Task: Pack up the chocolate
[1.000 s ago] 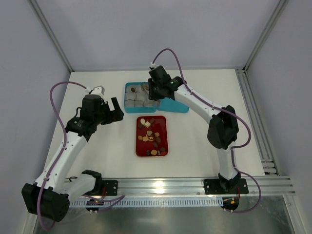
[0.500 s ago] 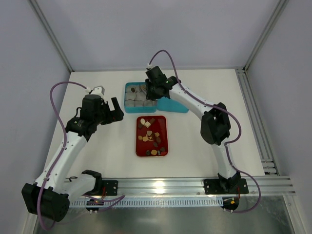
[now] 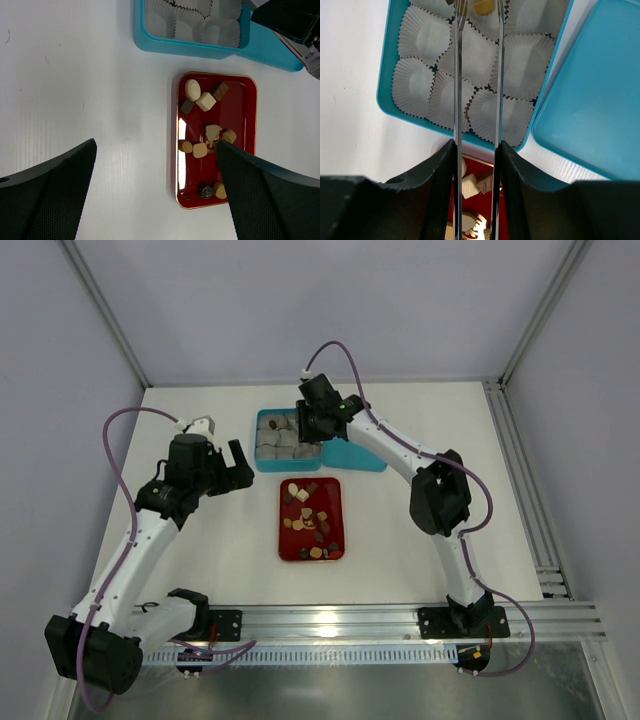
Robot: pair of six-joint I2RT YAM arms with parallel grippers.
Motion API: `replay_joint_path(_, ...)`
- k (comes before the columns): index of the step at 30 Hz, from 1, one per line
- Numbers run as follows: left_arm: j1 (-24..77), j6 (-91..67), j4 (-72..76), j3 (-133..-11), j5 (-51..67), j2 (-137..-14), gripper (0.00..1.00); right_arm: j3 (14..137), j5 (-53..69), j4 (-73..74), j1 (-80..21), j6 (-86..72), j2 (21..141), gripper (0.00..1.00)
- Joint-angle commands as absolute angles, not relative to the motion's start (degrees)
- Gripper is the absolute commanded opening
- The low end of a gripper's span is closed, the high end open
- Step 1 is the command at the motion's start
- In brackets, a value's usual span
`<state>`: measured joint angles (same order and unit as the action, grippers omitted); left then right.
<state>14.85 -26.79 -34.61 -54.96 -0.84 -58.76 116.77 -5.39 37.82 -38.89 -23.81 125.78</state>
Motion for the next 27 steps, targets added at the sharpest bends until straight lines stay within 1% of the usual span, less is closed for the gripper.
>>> replay_joint_path(1,14.5,-26.5,-34.2,-54.8,-0.9,-58.7,1.00,120.5,-6.2,36.7,-38.8,-22.7,125.2,0.42)
replay_joint_path(4,14.5,-26.5,-34.2,-54.8,-0.9,-58.8,1.00,121.7,-6.3,38.0,-38.8,-22.5,125.0,0.42)
replay_joint_path(11,14.4,-26.5,-34.2,-54.9,-0.8,-58.7,1.00,120.2,-7.0,39.4,-38.8,-22.0,119.5,0.42)
replay_joint_path(17,14.5,-26.5,-34.2,-54.9,-0.7,-58.4,1.00,106.8,-7.3,37.8,-39.9,-21.9,106.6,0.41)
replay_joint_path(18,14.5,-26.5,-34.2,-54.9,-0.7,-58.4,1.00,102.0,-7.5,37.6,-40.1,-22.1,102.8,0.41)
replay_joint_path(20,14.5,-26.5,-34.2,-54.9,-0.5,-58.3,1.00,97.0,-7.9,36.9,-41.0,-22.6,98.2,0.41)
replay_joint_path(21,14.4,-26.5,-34.2,-54.9,-0.5,-58.3,1.00,92.5,-8.1,37.0,-41.3,-23.3,96.3,0.41)
replay_joint_path(22,14.5,-26.5,-34.1,-54.9,-0.4,-58.3,1.00,90.2,-8.1,37.0,-41.7,-23.6,92.0,0.41)
replay_joint_path(25,14.4,-26.5,-34.2,-55.0,-0.2,-58.4,1.00,82.0,-8.3,37.8,-43.7,-25.1,84.5,0.41)
replay_joint_path(27,14.4,-26.5,-34.2,-55.1,-0.2,-58.3,1.00,77.5,-8.9,38.8,-45.5,-25.8,81.4,0.41)
